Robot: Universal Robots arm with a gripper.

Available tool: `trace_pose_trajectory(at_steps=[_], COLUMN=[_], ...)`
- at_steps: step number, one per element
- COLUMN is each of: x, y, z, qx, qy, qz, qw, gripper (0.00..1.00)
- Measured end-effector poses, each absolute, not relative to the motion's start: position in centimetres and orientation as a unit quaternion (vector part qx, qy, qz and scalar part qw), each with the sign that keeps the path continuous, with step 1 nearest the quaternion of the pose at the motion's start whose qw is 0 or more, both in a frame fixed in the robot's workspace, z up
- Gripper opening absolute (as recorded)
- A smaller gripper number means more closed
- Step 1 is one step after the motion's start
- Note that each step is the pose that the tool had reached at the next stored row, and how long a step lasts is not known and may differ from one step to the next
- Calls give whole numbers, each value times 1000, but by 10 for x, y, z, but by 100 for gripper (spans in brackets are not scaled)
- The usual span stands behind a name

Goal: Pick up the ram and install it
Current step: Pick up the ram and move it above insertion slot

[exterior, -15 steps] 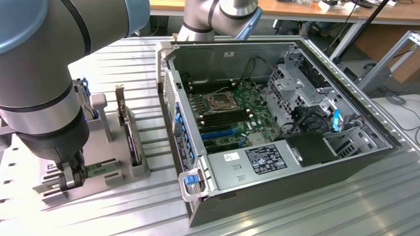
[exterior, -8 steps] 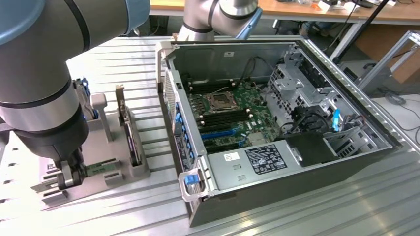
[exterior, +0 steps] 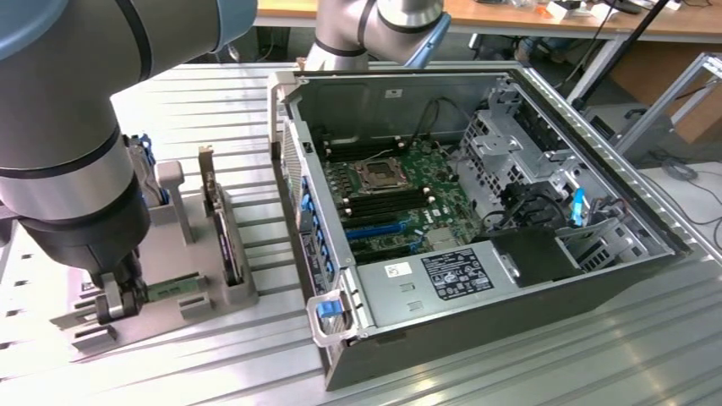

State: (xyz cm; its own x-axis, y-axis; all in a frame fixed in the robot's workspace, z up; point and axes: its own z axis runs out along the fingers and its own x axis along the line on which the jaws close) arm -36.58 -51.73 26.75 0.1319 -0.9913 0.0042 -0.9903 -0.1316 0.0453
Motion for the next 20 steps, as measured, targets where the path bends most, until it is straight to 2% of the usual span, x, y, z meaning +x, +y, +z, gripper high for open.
trace_pose_trajectory(at_steps=[20], x=[-366], y=[-517], z=[276], qx=[752], qy=[-659], qz=[-13], qw=[19], gripper=[12])
